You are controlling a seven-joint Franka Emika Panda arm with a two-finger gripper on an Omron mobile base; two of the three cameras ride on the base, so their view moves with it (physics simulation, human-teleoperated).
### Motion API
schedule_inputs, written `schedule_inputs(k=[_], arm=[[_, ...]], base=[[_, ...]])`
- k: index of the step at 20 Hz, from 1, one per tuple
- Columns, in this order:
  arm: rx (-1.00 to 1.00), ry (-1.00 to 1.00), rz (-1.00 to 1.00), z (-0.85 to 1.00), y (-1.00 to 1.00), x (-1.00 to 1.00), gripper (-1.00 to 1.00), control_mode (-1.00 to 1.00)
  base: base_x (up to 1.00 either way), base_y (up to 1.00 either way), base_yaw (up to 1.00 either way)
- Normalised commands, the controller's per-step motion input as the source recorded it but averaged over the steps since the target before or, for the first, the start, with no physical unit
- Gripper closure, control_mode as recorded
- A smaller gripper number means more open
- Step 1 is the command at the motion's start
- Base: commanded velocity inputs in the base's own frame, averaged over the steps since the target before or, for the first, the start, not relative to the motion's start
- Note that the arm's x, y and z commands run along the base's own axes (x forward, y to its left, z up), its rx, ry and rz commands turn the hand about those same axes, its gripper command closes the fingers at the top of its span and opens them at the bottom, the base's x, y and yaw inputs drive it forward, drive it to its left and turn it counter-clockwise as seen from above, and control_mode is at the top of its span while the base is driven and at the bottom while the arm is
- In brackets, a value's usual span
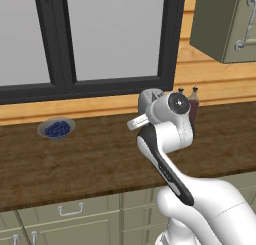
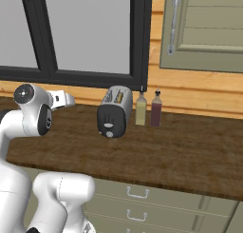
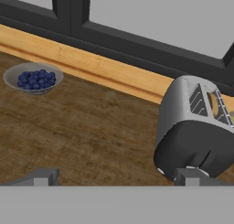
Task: Start the toaster. Once the lever pops up, take the bread to the plate on the dining counter.
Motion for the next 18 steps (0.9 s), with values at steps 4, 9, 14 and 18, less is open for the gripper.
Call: schedule_inputs(k=[4, 9, 14, 18], arm=[[0.00, 0.00, 0.00, 0.00, 0.00, 0.00, -1.00, -1.00], [0.00, 0.00, 0.00, 0.00, 0.00, 0.00, -1.00, -1.00], [0.00, 0.00, 0.00, 0.00, 0.00, 0.00, -1.00, -1.00], [0.00, 0.00, 0.00, 0.00, 0.00, 0.00, -1.00, -1.00]], base=[[0.00, 0.00, 0.00], [0.00, 0.00, 0.00], [0.00, 0.00, 0.00], [0.00, 0.00, 0.00]])
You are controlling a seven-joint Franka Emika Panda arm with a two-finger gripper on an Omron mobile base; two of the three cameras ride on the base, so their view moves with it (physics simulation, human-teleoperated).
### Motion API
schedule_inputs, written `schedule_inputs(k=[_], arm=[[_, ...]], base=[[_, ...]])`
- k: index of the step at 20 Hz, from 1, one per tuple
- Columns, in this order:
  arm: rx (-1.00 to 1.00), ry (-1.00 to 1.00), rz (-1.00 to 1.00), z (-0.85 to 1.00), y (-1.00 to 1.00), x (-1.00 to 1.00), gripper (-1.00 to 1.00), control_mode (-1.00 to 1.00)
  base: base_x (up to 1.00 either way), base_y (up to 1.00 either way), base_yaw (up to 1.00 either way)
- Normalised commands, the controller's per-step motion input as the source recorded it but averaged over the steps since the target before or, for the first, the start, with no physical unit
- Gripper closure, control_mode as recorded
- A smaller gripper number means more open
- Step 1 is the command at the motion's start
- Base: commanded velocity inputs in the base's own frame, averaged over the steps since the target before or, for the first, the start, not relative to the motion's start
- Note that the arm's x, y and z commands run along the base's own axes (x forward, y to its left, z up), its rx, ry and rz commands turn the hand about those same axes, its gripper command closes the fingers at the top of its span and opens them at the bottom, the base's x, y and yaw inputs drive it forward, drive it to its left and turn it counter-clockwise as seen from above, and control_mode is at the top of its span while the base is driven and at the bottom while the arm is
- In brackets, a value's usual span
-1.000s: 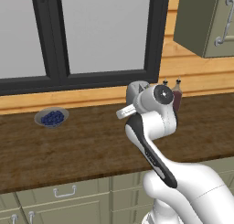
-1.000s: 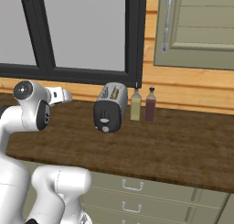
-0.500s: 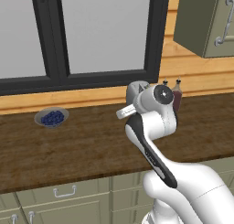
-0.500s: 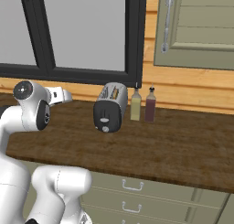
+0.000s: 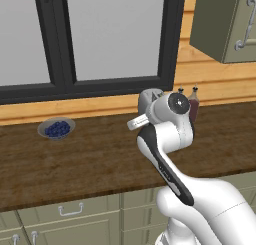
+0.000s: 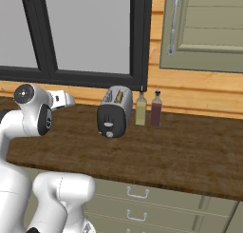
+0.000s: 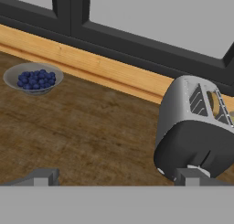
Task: Start the toaster. Once the lever pops up, take the bread to the plate on the dining counter.
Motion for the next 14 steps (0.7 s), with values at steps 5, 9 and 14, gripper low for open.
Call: schedule_inputs(k=[5, 9, 14], arm=[[0.00, 0.00, 0.00, 0.00, 0.00, 0.00, -1.00, -1.00], [0.00, 0.00, 0.00, 0.00, 0.00, 0.00, -1.00, -1.00], [0.00, 0.00, 0.00, 0.00, 0.00, 0.00, -1.00, -1.00]], base=[[0.00, 0.00, 0.00], [0.00, 0.00, 0.00], [0.00, 0.00, 0.00]])
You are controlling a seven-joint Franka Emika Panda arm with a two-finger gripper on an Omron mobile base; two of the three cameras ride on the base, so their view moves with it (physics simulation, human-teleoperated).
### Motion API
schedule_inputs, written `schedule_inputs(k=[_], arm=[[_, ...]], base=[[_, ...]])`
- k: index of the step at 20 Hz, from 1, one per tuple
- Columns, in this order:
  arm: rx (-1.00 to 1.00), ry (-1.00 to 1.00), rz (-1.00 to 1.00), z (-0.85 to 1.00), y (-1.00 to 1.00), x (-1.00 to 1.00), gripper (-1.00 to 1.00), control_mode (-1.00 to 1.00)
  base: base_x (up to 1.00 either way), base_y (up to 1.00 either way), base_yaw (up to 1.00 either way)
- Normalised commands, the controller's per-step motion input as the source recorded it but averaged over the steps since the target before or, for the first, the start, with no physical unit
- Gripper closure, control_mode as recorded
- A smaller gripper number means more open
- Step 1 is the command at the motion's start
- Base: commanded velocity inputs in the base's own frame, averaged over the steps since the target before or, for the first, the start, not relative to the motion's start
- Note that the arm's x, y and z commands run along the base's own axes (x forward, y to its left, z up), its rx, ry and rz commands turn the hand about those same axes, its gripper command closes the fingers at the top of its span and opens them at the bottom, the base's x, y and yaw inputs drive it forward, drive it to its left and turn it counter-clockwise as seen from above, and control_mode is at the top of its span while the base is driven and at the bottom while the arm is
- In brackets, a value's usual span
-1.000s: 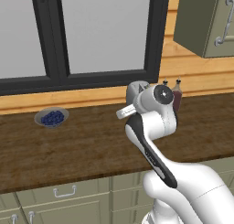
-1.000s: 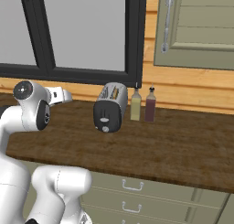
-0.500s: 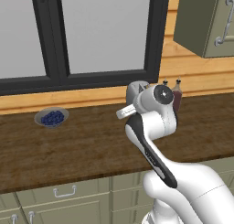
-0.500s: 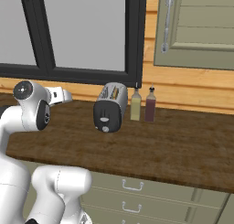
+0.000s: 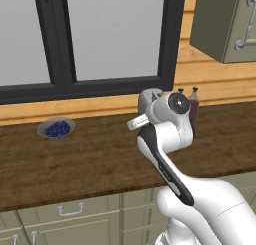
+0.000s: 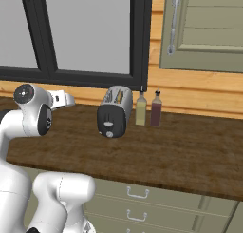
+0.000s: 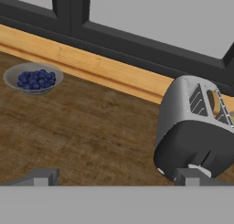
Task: Start the toaster. Once the lever pops up, take the bread to the plate on the dining counter.
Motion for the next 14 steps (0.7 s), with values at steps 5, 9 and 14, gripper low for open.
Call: schedule_inputs(k=[5, 9, 14], arm=[[0.00, 0.00, 0.00, 0.00, 0.00, 0.00, -1.00, -1.00], [0.00, 0.00, 0.00, 0.00, 0.00, 0.00, -1.00, -1.00], [0.00, 0.00, 0.00, 0.00, 0.00, 0.00, -1.00, -1.00]], base=[[0.00, 0.00, 0.00], [0.00, 0.00, 0.00], [0.00, 0.00, 0.00]])
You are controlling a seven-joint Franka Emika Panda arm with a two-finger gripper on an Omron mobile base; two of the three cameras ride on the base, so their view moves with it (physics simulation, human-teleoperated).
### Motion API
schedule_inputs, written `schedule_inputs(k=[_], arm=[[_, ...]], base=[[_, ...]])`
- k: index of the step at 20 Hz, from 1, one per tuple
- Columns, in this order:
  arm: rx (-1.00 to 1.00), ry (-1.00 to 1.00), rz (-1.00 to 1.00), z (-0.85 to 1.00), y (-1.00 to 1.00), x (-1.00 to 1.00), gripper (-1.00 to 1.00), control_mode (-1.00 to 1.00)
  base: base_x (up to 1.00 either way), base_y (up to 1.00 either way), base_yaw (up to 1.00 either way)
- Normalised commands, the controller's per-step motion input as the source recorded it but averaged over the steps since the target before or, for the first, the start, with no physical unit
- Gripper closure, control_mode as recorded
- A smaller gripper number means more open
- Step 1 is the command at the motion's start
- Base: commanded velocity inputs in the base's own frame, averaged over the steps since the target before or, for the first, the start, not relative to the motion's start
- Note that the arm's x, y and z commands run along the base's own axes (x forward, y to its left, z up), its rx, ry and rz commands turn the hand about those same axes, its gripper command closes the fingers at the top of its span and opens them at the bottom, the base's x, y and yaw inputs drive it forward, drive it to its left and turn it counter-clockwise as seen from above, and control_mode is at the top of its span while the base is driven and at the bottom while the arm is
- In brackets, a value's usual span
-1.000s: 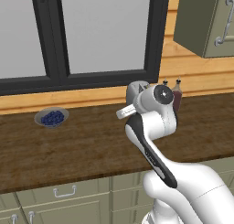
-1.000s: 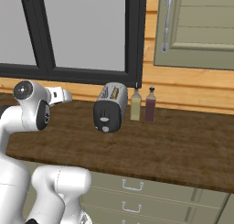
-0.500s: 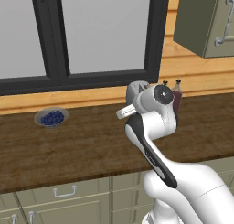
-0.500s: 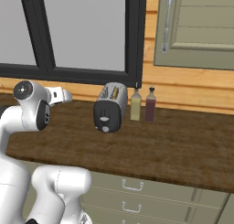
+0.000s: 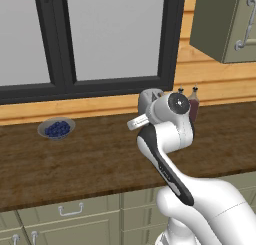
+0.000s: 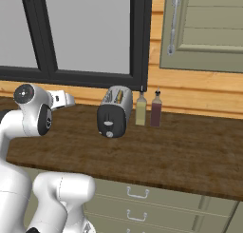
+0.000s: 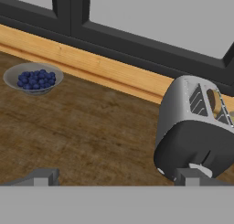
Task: Start the toaster. Once the lever pops up, take the bread to the plate on the dining counter.
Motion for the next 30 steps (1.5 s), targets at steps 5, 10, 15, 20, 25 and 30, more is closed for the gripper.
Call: schedule_inputs(k=[5, 10, 15, 20, 25, 30], arm=[[0.00, 0.00, 0.00, 0.00, 0.00, 0.00, -1.00, -1.00], [0.00, 0.00, 0.00, 0.00, 0.00, 0.00, -1.00, -1.00], [0.00, 0.00, 0.00, 0.00, 0.00, 0.00, -1.00, -1.00], [0.00, 0.00, 0.00, 0.00, 0.00, 0.00, -1.00, -1.00], [0.00, 0.00, 0.00, 0.00, 0.00, 0.00, -1.00, -1.00], [0.00, 0.00, 0.00, 0.00, 0.00, 0.00, -1.00, -1.00]], base=[[0.00, 0.00, 0.00], [0.00, 0.00, 0.00], [0.00, 0.00, 0.00], [0.00, 0.00, 0.00], [0.00, 0.00, 0.00], [0.00, 0.00, 0.00]])
